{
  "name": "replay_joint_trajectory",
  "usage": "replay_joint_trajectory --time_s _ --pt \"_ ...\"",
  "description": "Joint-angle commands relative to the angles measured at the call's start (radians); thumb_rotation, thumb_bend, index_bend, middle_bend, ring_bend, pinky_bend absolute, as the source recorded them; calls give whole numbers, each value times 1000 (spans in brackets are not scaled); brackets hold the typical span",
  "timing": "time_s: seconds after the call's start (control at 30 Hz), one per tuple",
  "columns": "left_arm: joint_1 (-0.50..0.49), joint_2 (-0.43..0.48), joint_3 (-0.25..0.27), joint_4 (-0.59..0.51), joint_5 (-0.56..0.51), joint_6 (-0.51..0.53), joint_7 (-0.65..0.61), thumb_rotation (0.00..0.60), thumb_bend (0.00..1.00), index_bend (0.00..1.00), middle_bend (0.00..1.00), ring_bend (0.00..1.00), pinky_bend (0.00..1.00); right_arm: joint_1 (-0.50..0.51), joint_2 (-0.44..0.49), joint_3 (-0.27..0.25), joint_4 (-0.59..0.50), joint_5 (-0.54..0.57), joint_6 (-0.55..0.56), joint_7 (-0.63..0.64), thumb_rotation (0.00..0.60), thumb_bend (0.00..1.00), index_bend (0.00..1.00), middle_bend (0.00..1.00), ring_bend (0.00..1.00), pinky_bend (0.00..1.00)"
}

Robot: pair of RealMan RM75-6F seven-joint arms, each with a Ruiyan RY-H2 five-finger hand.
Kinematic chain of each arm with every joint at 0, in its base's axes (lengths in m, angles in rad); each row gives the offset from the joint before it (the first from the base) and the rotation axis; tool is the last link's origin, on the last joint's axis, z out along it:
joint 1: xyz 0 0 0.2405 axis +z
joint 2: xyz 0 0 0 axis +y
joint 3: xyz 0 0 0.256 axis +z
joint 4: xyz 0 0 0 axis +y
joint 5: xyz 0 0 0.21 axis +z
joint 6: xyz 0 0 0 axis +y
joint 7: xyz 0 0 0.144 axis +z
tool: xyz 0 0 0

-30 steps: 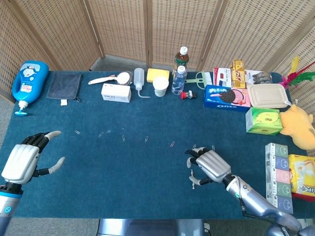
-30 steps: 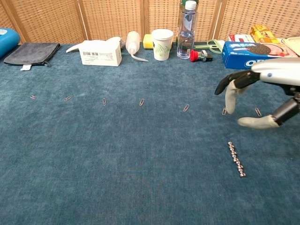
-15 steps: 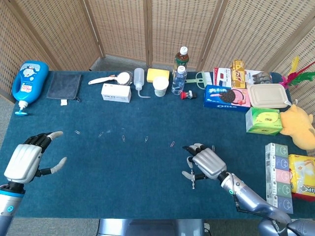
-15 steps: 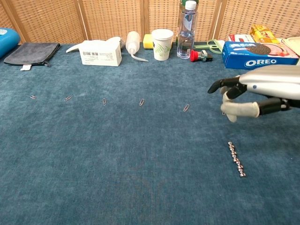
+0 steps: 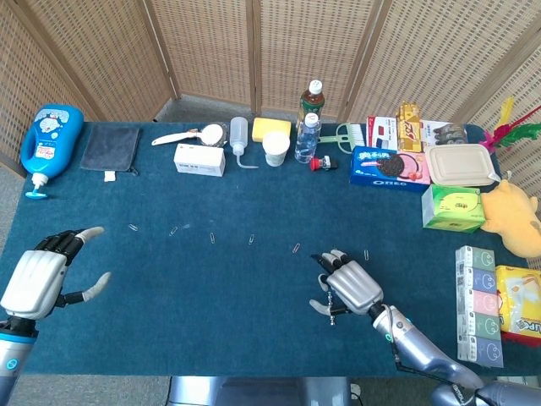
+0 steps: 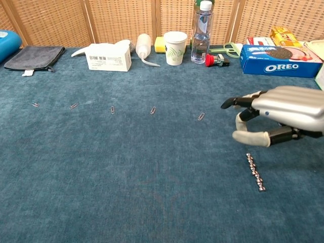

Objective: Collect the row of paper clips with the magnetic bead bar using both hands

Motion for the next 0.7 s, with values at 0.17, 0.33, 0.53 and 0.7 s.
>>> replay_joint_trajectory --time_s 0.17,0.33,0.53,0.7 --pt "12 18 6 -7 9 16 -7 284 505 191 266 248 270 0 -46 -20 55 -18 14 9 0 389 487 110 126 151" --pt "16 25 10 -13 16 22 -7 285 505 191 266 247 269 4 -63 -28 84 -26 18 26 0 389 483 110 126 151" --pt "19 30 12 -20 21 27 -2 285 504 191 266 246 269 1 -73 -43 113 -34 23 38 0 389 483 112 126 151" --pt "18 33 10 -26 21 28 3 284 505 191 266 246 270 -1 -80 -53 132 -40 28 55 0 389 479 113 126 151"
